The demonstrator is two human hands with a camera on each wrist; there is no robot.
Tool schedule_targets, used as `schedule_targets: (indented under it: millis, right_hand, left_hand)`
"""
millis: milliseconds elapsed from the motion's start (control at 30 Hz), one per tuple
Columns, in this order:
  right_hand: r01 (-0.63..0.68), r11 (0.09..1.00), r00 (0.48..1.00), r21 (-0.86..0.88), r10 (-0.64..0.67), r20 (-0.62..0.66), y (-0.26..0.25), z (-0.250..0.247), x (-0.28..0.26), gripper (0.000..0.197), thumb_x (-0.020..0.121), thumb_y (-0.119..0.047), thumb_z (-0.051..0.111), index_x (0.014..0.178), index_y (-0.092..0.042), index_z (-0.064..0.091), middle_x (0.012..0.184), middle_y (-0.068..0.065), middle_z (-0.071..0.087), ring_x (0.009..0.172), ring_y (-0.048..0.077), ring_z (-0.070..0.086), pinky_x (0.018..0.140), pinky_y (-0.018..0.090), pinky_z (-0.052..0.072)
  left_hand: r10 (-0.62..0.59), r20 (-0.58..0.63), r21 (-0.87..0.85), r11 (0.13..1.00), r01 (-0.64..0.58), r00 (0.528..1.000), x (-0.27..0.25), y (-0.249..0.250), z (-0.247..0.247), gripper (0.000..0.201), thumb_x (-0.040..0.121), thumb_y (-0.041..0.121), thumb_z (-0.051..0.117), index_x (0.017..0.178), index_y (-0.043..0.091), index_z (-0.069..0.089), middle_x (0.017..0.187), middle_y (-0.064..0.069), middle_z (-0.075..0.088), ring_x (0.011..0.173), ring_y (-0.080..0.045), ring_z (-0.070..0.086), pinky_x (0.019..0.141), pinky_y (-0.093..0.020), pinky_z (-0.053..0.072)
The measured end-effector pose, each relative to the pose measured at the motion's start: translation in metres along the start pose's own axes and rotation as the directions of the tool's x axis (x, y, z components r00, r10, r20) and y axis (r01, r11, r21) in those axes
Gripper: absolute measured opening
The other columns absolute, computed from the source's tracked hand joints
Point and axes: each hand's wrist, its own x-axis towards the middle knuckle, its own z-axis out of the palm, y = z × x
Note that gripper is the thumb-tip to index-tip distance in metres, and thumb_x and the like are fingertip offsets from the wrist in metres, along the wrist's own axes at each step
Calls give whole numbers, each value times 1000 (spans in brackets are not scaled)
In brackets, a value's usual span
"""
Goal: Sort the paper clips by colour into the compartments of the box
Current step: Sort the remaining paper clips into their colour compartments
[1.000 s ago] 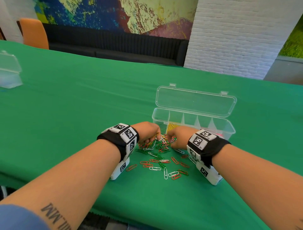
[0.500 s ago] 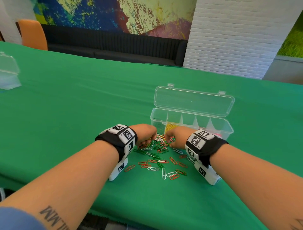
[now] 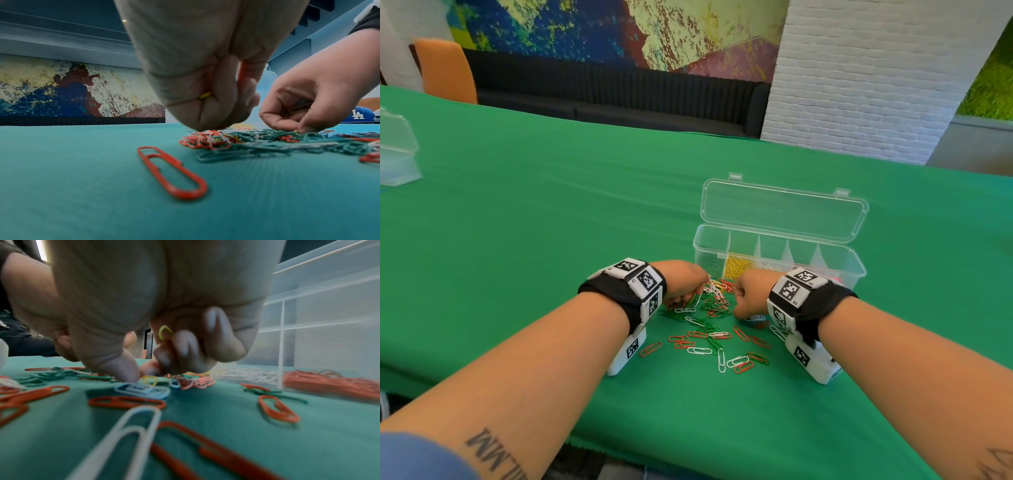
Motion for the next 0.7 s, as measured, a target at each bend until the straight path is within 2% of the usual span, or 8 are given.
schedule_targets:
  millis: [133, 300, 367, 467, 533, 600, 700]
  right_hand:
    - [-30, 998, 1000, 49, 30, -7, 2, 0, -3, 31, 83, -25, 54, 59, -19, 35, 59, -1, 33, 60, 18, 34, 59, 27, 34]
    - [20, 955, 996, 294, 7, -93, 1, -12, -14, 29, 86, -16, 46, 59, -19, 37, 60, -1, 39, 61, 15, 39, 62, 24, 37]
    - [7, 917, 995, 398, 34, -96, 3, -19, -19, 29, 88, -13, 41, 59, -18, 38, 60, -1, 39, 57, 13, 37, 58, 23, 36]
    - [-41, 805, 991, 592, 107, -77, 8, -24, -24, 30, 89, -6, 34, 61, -15, 37, 58, 2, 38, 46, 14, 31, 44, 19, 28]
    - [-76, 726, 989, 684, 142, -41, 13, -26, -26, 28, 88, -3, 32, 63, -14, 36, 61, 7, 41, 43, 15, 31, 41, 18, 27]
    - [-123, 644, 985, 755, 173, 13, 18, -26, -26, 24, 87, -1, 33, 66, -13, 37, 64, 10, 44, 44, 16, 34, 40, 18, 28]
    - [-198, 531, 974, 824, 200, 104, 23, -25, -26, 16, 92, -5, 33, 77, -9, 39, 64, 10, 45, 47, 17, 38, 38, 20, 32]
  left_hand:
    - [9, -10, 2, 1000, -9, 1000, 2, -1, 1, 40, 100, 34, 29, 68, 15, 42, 56, -1, 37, 48, -16, 31, 49, -24, 25]
    - [33, -4, -23, 999, -33, 999, 4, -3, 1, 42, 100, 36, 28, 67, 15, 42, 56, -1, 37, 48, -15, 31, 49, -23, 26]
    - [36, -4, -18, 999, -36, 999, 3, -3, 2, 40, 100, 33, 29, 66, 14, 41, 57, -1, 38, 47, -16, 31, 49, -23, 25]
    - [14, -5, 33, 999, -14, 1000, -1, -1, 3, 33, 98, 21, 30, 68, 14, 42, 59, -2, 38, 49, -16, 32, 49, -22, 25]
    - [2, -18, 53, 999, -1, 1000, -4, 0, 1, 28, 97, 14, 31, 72, 14, 43, 62, -2, 40, 49, -15, 34, 47, -21, 27]
    - [-5, -4, 71, 997, 5, 1000, -6, 0, -2, 24, 96, 13, 34, 75, 14, 46, 62, 0, 41, 47, -13, 35, 43, -19, 27]
    - [-37, 54, -89, 995, 42, 998, -7, -1, -7, 22, 94, 16, 44, 72, 14, 49, 57, 3, 42, 41, -9, 33, 39, -17, 24]
